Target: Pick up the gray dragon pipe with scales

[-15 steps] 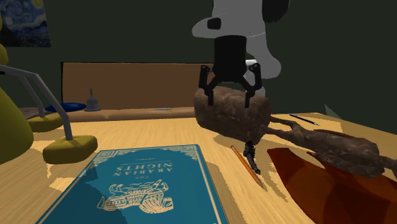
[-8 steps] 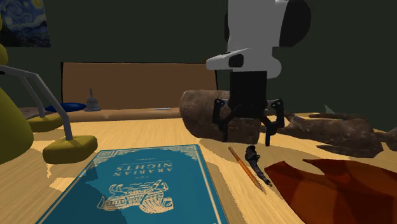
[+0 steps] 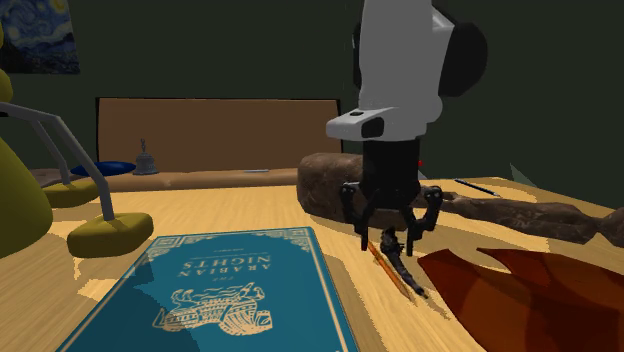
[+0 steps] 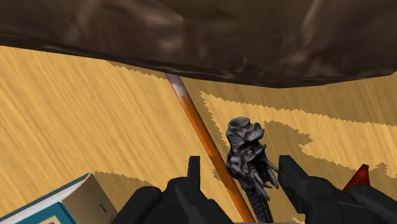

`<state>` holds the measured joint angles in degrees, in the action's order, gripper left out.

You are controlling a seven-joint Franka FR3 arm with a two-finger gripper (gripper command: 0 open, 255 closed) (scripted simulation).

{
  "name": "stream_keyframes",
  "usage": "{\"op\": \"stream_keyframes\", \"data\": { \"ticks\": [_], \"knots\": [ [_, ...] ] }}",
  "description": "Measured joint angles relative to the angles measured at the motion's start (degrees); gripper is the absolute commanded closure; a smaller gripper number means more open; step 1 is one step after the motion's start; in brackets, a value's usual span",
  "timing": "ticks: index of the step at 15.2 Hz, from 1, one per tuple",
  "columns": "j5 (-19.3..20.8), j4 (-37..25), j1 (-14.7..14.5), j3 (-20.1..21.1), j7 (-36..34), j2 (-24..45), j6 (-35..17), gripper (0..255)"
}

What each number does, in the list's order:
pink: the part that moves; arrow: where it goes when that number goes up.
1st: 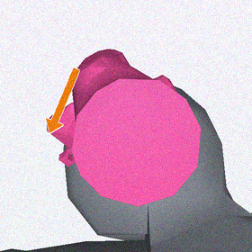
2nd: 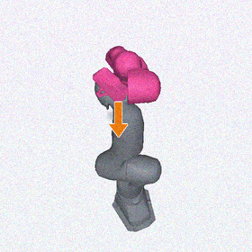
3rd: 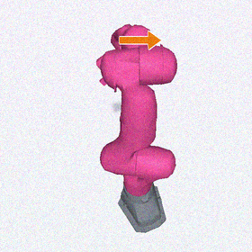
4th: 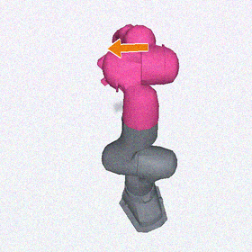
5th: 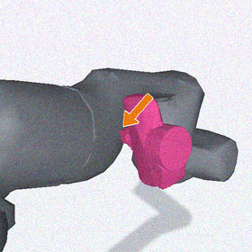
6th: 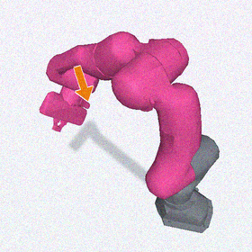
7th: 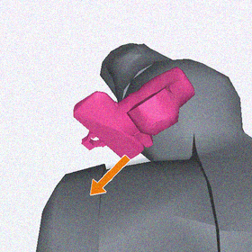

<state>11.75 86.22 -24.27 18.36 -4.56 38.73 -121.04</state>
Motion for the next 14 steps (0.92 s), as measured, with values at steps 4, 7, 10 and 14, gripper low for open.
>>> {"op": "stream_keyframes", "data": {
  "ticks": [4, 7, 10, 14],
  "knots": [
    [0.01, -0.14, -0.06, 0.03, -0.02, 0.02, -0.04, 255],
    [0.01, -0.21, -0.07, 0.03, -0.02, 0.07, -0.01, 255],
    [-0.04, -0.05, 0.02, 0.06, 0.04, -0.18, 0.1, 255],
    [-0.48, -0.26, 0.18, 0.37, 0.13, -1.71, 1.89, 255]
  ]
}}
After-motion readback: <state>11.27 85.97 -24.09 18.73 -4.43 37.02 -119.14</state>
